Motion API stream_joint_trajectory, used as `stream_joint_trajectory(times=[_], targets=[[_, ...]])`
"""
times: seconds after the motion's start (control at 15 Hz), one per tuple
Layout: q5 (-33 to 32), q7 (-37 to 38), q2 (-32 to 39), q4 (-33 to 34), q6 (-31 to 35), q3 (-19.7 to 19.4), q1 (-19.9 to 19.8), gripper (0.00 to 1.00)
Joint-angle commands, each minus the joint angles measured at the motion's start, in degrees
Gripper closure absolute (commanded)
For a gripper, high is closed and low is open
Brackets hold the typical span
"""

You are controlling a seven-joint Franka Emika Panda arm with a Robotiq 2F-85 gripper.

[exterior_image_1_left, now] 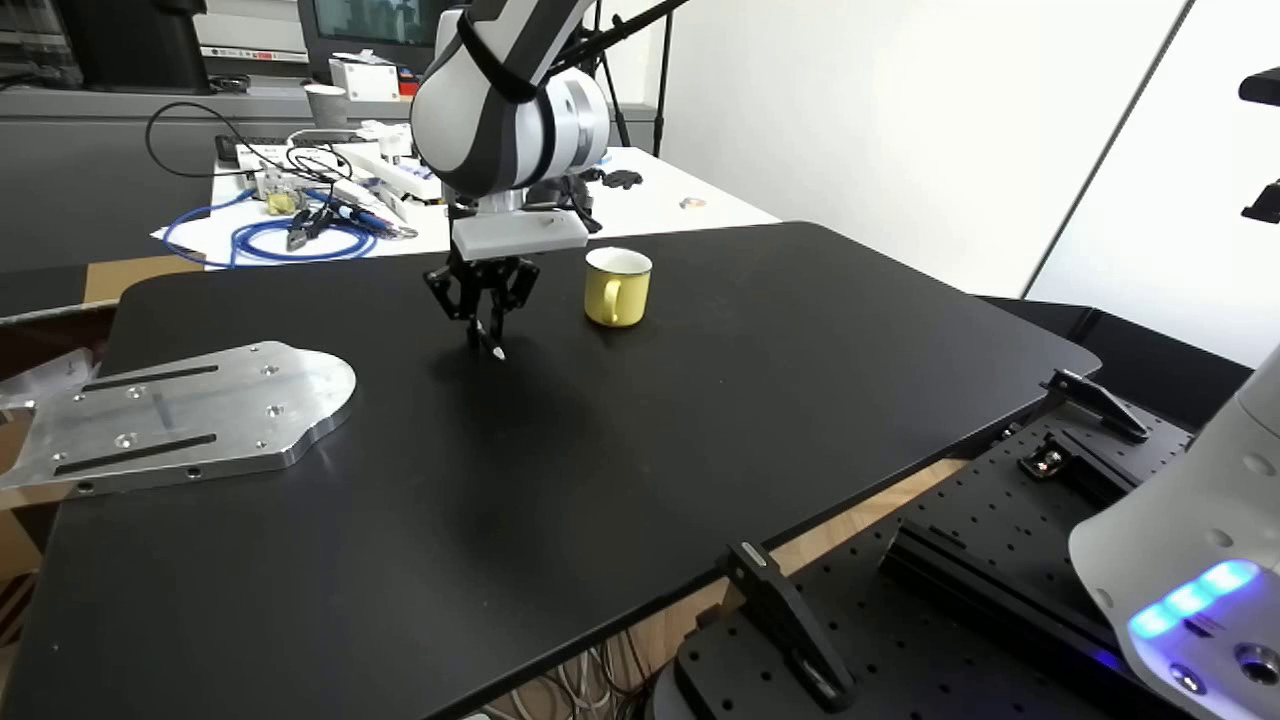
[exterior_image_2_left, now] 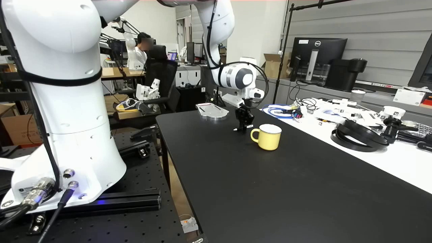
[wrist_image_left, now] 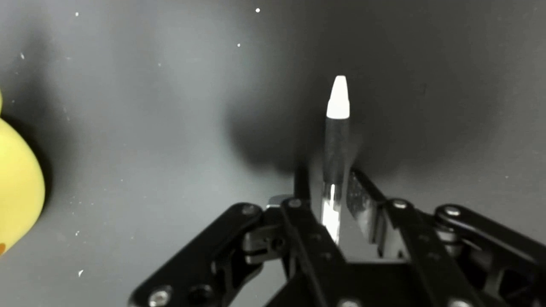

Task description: Pick up the pen and put it in the cup

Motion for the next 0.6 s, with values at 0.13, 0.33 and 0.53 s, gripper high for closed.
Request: stream_joint_trajectory(times=[0.13,0.33,0.53], targets=[[0.4,1.2,1.5,2.4,-1.6,-0.2,0.2,1.00],[0.1,1.6,0.0,2.4,-2.2,-0.9,0.4,0.97],[0.2,1.5,-2.0,2.8,-3.8,-1.4,-0.2,0.97]])
